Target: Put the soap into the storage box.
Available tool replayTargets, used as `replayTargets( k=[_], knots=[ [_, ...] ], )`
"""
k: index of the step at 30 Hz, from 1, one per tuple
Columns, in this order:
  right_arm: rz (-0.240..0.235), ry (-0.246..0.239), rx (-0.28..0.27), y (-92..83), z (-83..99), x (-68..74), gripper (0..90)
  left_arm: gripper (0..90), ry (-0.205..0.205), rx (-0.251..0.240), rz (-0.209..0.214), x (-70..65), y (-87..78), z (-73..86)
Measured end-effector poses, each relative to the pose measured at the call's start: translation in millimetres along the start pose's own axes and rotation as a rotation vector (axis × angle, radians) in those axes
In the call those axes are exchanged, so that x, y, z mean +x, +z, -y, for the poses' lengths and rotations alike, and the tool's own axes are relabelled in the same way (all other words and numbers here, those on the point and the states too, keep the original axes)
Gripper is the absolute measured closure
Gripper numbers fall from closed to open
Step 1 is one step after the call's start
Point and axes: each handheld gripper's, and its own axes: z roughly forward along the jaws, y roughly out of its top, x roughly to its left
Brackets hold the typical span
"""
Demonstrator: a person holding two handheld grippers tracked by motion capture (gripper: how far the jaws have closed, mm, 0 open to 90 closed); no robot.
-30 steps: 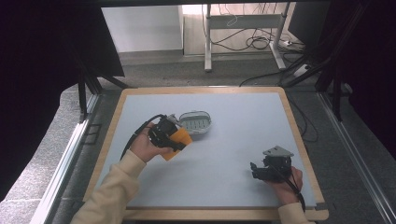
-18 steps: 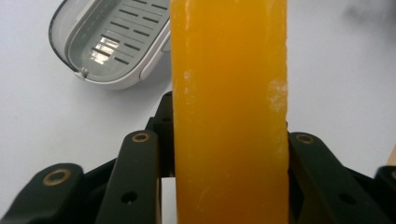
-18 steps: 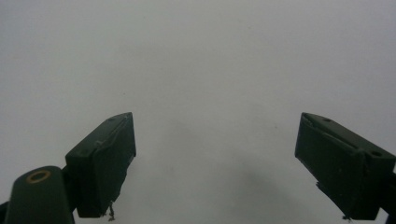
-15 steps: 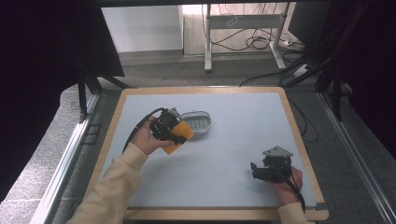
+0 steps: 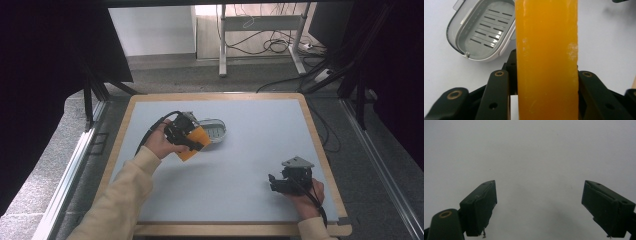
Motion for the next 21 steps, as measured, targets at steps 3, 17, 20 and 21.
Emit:
replayTargets(
  k=[3, 17, 20, 21],
  knots=[
    [-0.003, -0.002, 0.0, 0.9, -0.5, 0.8, 13.3, 61.9, 0.002, -0.012, 0.031, 4.5, 0.6, -0.5],
    [-0.007, -0.012, -0.024, -0.2, -2.6, 3.6, 13.8, 61.9, 0.065, -0.01, 0.021, 8.8, 1.0, -19.5],
    [-0.01, -0.016, -0.027, -0.5, -2.9, 4.5, 13.8, 61.9, 0.08, -0.005, 0.016, 8.8, 2.1, -22.6],
    [-0.011, -0.015, -0.027, -0.7, -3.1, 5.2, 13.7, 61.9, 0.085, -0.006, 0.015, 9.1, 2.8, -23.1]
  ],
)
